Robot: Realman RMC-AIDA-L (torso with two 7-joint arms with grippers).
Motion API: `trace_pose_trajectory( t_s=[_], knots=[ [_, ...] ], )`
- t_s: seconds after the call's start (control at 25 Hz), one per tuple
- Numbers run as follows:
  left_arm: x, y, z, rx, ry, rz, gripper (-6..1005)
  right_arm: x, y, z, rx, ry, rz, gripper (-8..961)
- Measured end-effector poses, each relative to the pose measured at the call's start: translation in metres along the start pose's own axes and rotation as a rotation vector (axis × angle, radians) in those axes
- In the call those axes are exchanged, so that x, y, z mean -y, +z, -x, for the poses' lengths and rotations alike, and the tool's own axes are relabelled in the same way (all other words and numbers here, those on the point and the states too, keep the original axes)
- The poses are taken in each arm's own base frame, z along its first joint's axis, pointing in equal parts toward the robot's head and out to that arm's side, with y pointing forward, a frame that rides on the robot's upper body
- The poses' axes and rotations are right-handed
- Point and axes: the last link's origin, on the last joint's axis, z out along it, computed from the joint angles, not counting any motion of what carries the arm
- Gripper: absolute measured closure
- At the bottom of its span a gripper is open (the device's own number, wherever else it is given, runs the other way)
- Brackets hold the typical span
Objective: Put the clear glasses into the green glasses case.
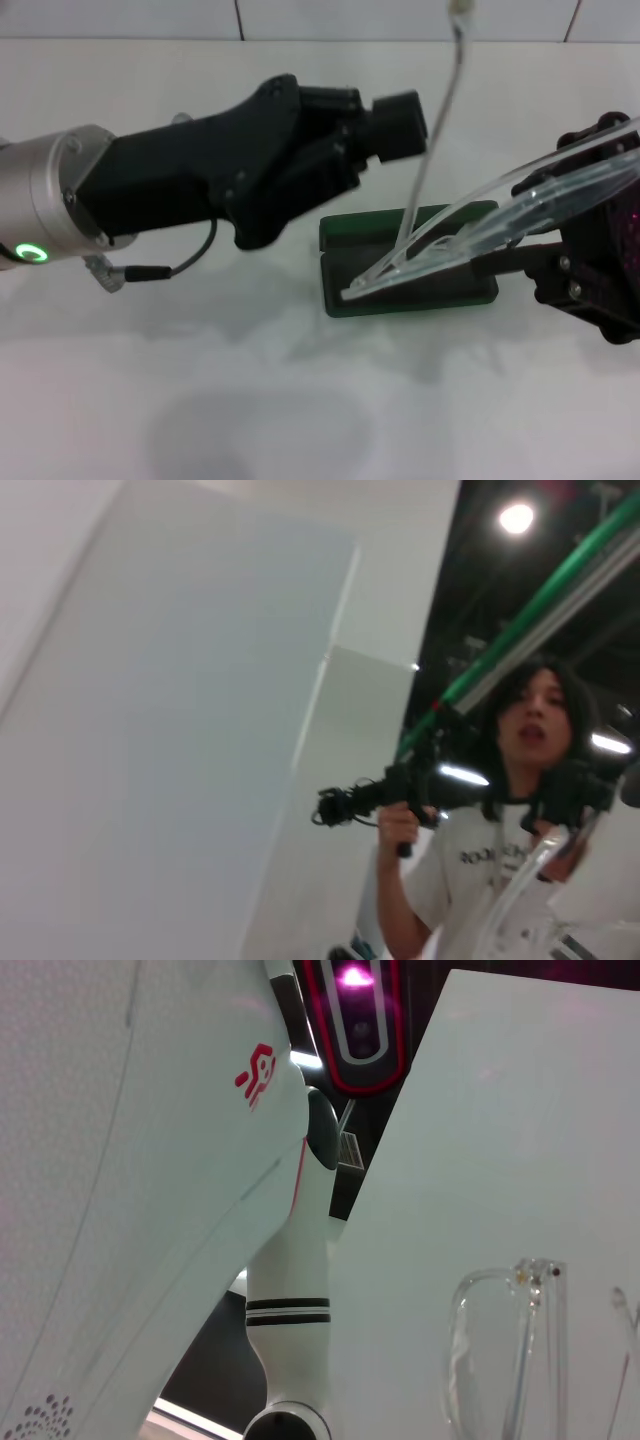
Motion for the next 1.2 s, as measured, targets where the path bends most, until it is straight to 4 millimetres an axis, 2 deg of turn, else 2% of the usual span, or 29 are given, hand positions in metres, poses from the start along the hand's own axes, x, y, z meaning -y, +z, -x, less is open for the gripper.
trace_pose_trajectory(
  t_s=[0.6, 1.2],
  knots=[
    [-0.007, 0.010, 0.004, 0.036, 0.002, 0.059, 942, 0.000, -0.001, -0.001, 0.000, 0.007, -0.015, 893],
    [-0.002, -0.004, 0.001, -0.007, 0.029, -0.017, 942, -0.001, 0.000, -0.002, -0.002, 0.012, -0.013, 893]
  ],
)
